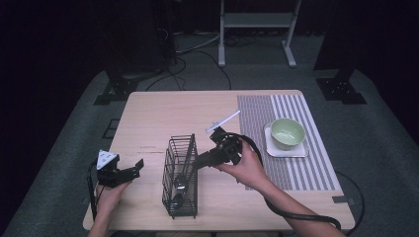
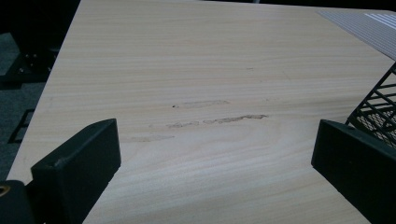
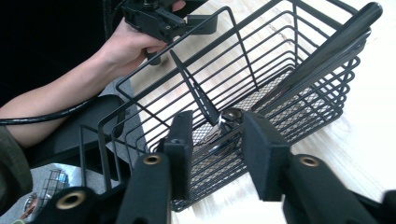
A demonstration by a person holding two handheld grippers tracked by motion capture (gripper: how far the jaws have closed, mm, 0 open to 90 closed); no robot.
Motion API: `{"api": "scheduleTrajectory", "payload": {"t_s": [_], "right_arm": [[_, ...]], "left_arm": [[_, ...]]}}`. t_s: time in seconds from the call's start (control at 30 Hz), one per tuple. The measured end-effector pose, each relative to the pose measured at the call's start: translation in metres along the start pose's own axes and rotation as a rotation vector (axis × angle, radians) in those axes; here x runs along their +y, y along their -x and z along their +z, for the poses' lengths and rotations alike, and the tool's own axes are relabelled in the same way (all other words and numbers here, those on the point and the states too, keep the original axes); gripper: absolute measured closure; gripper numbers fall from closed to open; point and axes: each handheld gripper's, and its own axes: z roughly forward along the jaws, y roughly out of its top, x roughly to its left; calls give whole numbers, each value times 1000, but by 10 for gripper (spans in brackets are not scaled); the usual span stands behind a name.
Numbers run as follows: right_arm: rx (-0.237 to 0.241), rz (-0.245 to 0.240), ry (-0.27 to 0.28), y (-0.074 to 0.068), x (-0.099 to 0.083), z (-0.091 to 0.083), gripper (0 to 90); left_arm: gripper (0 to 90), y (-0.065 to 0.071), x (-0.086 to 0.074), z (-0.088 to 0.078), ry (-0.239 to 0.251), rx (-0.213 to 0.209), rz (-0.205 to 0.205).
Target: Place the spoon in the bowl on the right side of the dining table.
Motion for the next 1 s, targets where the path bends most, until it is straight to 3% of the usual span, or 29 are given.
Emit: {"api": "scheduleTrajectory", "payload": {"t_s": [0.3, 0.53, 1.0], "right_arm": [[12, -3, -10, -2, 2, 2, 819], [-1, -18, -14, -5, 3, 2, 880], [2, -32, -5, -13, 9, -4, 888]], "left_arm": [[4, 0, 0, 0, -3, 2, -1], [4, -1, 0, -1, 0, 7, -3], [4, -1, 1, -1, 2, 10, 1]]}}
